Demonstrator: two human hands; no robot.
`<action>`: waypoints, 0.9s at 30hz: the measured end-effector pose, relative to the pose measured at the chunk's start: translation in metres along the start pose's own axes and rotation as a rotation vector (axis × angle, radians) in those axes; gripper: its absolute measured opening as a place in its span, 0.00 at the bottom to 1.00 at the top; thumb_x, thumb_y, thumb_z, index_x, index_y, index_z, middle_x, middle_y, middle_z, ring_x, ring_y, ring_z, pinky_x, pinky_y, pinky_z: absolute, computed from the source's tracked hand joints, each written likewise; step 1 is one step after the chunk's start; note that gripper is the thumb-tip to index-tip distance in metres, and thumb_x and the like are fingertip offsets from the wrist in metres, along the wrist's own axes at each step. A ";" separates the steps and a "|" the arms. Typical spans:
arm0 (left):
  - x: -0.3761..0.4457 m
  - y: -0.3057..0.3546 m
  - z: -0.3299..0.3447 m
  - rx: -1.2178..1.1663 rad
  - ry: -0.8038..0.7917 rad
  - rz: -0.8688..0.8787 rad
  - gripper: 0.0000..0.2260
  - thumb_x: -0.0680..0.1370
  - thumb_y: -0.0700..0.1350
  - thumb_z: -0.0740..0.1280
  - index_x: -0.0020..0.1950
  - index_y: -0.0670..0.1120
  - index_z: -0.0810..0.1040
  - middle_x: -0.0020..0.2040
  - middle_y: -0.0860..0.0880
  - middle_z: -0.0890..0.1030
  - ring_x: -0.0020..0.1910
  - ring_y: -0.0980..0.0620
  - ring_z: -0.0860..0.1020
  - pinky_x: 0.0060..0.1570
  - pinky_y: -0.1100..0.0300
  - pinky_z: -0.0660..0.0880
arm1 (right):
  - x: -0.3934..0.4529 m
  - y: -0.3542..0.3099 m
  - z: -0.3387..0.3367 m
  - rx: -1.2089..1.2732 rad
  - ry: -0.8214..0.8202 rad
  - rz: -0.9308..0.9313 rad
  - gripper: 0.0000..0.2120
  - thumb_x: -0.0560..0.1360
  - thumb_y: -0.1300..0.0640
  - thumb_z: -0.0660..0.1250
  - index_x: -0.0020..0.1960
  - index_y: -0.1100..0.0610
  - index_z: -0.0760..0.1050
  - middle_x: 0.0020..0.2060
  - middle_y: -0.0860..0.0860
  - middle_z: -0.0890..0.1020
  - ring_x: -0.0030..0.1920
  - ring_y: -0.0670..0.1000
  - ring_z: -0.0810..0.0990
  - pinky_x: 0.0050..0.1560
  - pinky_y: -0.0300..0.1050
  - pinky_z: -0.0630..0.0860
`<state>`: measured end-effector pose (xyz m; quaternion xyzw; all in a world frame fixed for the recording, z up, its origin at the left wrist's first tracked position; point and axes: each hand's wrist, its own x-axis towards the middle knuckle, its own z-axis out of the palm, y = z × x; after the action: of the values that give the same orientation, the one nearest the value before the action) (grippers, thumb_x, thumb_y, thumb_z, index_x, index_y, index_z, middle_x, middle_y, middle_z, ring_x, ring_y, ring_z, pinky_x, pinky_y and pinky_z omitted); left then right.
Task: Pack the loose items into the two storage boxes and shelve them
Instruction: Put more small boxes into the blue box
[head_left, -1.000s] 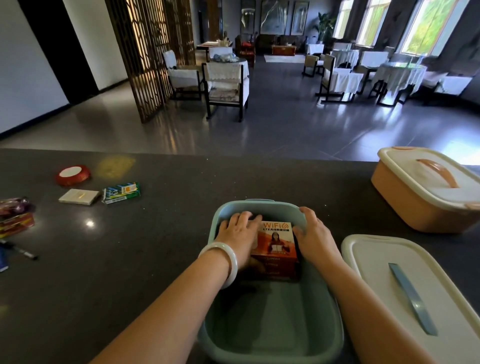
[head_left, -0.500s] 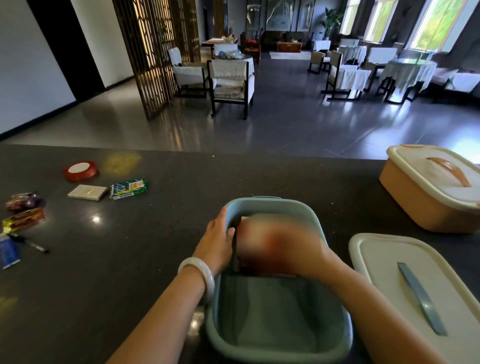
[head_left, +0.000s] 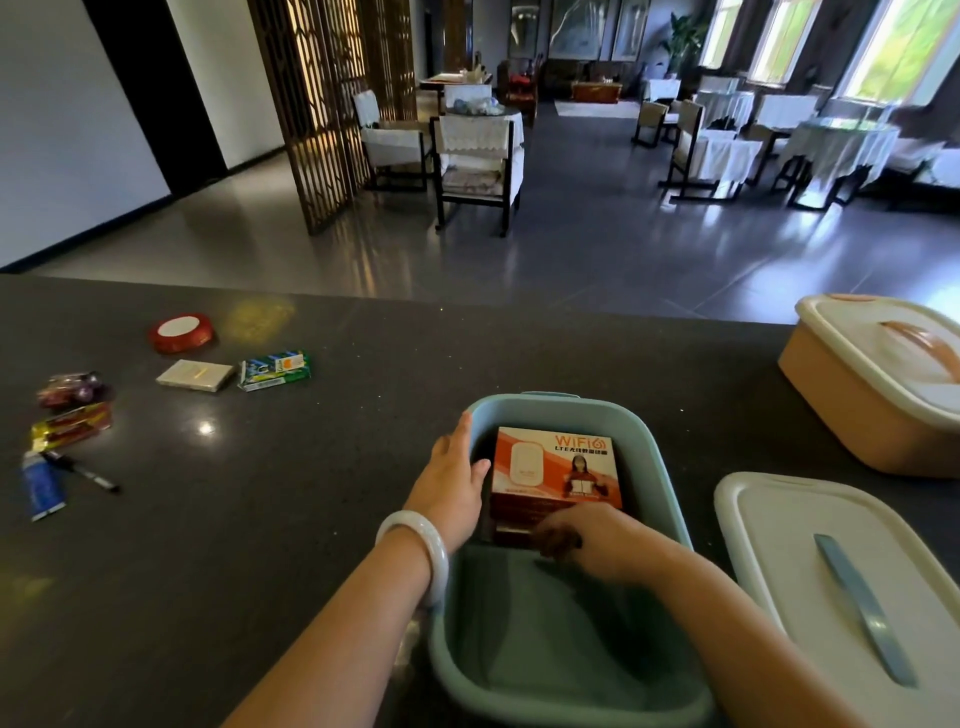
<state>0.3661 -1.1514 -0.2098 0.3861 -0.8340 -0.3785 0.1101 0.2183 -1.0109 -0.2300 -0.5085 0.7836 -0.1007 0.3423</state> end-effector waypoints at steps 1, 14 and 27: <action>0.000 0.000 0.000 -0.006 0.000 -0.001 0.28 0.83 0.50 0.56 0.78 0.60 0.44 0.74 0.50 0.61 0.64 0.50 0.72 0.49 0.60 0.69 | 0.000 0.001 0.000 -0.021 -0.034 0.025 0.19 0.77 0.59 0.64 0.60 0.37 0.74 0.56 0.41 0.78 0.55 0.42 0.76 0.63 0.49 0.72; 0.000 -0.002 0.001 -0.009 -0.007 -0.002 0.29 0.82 0.51 0.57 0.77 0.61 0.43 0.75 0.50 0.60 0.64 0.51 0.72 0.47 0.61 0.69 | 0.002 0.000 0.002 -0.036 -0.048 0.073 0.29 0.75 0.65 0.62 0.67 0.36 0.69 0.64 0.42 0.74 0.63 0.47 0.73 0.67 0.50 0.68; -0.001 0.000 -0.001 0.010 -0.024 0.007 0.30 0.82 0.51 0.57 0.78 0.59 0.42 0.76 0.49 0.59 0.63 0.50 0.73 0.46 0.62 0.69 | 0.005 -0.001 -0.005 0.114 0.042 0.033 0.27 0.77 0.67 0.62 0.64 0.37 0.72 0.62 0.46 0.75 0.59 0.48 0.76 0.65 0.51 0.73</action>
<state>0.3670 -1.1507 -0.2088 0.3793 -0.8383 -0.3787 0.0996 0.2150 -1.0166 -0.2277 -0.4730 0.7920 -0.1502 0.3556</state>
